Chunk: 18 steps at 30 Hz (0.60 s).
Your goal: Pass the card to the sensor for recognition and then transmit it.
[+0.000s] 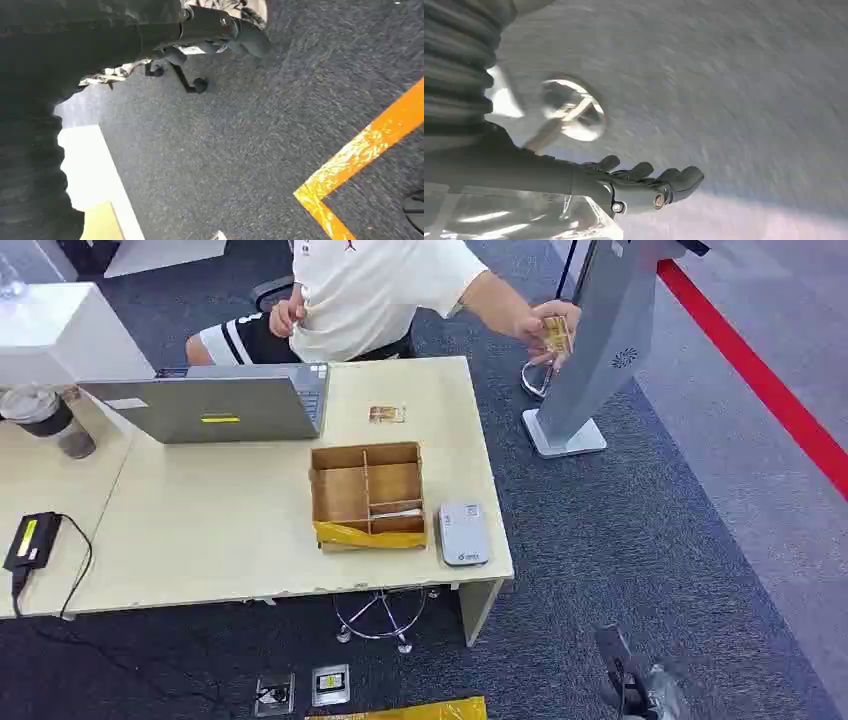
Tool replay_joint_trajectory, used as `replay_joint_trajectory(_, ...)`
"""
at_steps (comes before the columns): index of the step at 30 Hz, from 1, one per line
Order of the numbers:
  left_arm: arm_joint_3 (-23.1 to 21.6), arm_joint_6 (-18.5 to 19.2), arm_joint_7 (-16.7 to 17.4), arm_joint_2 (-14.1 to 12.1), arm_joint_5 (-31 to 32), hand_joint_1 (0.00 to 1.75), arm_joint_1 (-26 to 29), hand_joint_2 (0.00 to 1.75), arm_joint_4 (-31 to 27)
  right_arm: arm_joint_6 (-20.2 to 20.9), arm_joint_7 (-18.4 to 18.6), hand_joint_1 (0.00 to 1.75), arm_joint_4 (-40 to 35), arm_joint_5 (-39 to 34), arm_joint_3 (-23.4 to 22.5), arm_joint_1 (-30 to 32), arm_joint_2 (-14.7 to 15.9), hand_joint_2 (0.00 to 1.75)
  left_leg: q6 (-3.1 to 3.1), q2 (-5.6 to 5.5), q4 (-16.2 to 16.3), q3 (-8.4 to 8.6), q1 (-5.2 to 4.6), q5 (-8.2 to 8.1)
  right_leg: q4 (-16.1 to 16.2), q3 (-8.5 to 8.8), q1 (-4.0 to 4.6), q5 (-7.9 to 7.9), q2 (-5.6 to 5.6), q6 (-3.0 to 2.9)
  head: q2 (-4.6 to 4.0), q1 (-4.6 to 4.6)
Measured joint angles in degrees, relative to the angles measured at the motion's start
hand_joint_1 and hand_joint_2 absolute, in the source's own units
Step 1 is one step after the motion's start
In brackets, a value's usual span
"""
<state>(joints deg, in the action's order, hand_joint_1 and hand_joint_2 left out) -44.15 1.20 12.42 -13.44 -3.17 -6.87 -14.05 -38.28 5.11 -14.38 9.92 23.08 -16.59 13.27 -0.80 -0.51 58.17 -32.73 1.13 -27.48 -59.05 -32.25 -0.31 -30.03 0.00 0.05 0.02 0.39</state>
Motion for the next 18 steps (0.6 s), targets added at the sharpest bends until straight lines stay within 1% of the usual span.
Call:
replay_joint_trajectory(1, 0.0, 0.0, 0.3, 0.0, -0.3, 0.00, 0.0, 1.75, 0.0, -0.9, -1.6, 0.00, -0.4, 1.2, -1.4, -0.8, 0.7, 1.75, 0.00, 0.00, 0.0, 0.00, -0.01, 0.00, 0.0, -0.01, -0.01, 0.01, 0.00, 0.01, 0.00, 0.00)
replay_joint_trajectory(3, 0.0, 0.1, 0.9, -0.1, -0.8, 0.00, 0.0, 1.75, 0.0, -1.5, -4.2, 0.00, -1.8, 7.6, -5.4, -2.5, 1.8, 1.75, 0.00, 0.01, 0.0, 0.00, 0.00, 0.00, 0.0, 0.00, 0.00, 0.01, 0.01, 0.00, 0.00, 0.02)
replay_joint_trajectory(5, 0.1, 0.1, 1.3, -0.1, -1.2, 0.00, 0.0, 1.75, 0.0, -1.6, -6.5, 0.00, -4.4, 14.2, -11.3, -4.2, 2.2, 1.75, 0.00, 0.00, 0.0, 0.02, 0.00, 0.01, 0.0, -0.01, 0.00, 0.01, 0.00, 0.00, 0.00, 0.00)
replay_joint_trajectory(7, 0.1, 0.1, 1.4, -0.1, -1.5, 0.00, 0.0, 1.75, 0.0, -1.6, -7.9, 0.00, -7.2, 17.2, -16.3, -5.6, 2.3, 1.75, 0.09, -0.10, 0.0, 0.02, 0.00, 0.07, 0.0, 0.01, 0.00, 0.01, -0.07, 0.00, 0.00, 0.00)
replay_joint_trajectory(9, 0.4, 0.1, 1.4, -0.1, -1.5, 0.00, 0.1, 1.75, 0.0, -1.6, -9.0, 0.00, -10.0, 18.6, -20.5, -6.4, 2.4, 1.75, 0.10, -0.28, 0.0, -0.01, 0.01, 0.09, 0.0, 0.04, 0.01, 0.00, -0.25, 0.00, 0.00, 0.00)
replay_joint_trajectory(12, 0.4, 0.1, 1.5, -0.3, -1.5, 0.00, 0.2, 1.75, 0.0, -1.7, -9.7, 0.00, -14.9, 19.2, -26.3, -7.0, 2.4, 1.75, 0.10, -0.28, 0.0, -0.02, 0.00, 0.09, 0.0, 0.04, 0.01, 0.00, -0.27, 0.00, 0.00, 0.00)
replay_joint_trajectory(15, 0.4, 0.2, 1.5, -0.5, -1.5, 0.00, 0.2, 1.75, 0.0, -1.7, -12.0, 0.00, -20.1, 18.6, -30.8, -6.7, 2.2, 1.75, 0.10, -0.31, 0.0, -0.04, -0.01, 0.09, 0.0, 0.05, 0.00, 0.00, -0.27, 0.00, 0.00, 0.00)
replay_joint_trajectory(16, 0.4, 0.3, 1.5, -0.5, -1.5, 0.00, 0.2, 1.75, 0.0, -1.7, -12.3, 0.00, -22.5, 18.3, -32.1, -6.5, 2.1, 1.75, 0.10, -0.31, 0.0, -0.04, -0.01, 0.09, 0.0, 0.05, 0.00, 0.00, -0.27, 0.00, 0.00, -0.02)
replay_joint_trajectory(18, 0.4, 0.5, 1.4, -0.5, -1.5, 0.00, 0.2, 1.75, 0.0, -1.7, -10.0, 0.00, -29.0, 18.6, -34.1, -5.7, 1.8, 1.75, 0.11, -0.33, 0.0, -0.04, -0.02, 0.09, 0.0, 0.06, -0.01, 0.01, -0.30, 0.01, 0.00, 0.00)
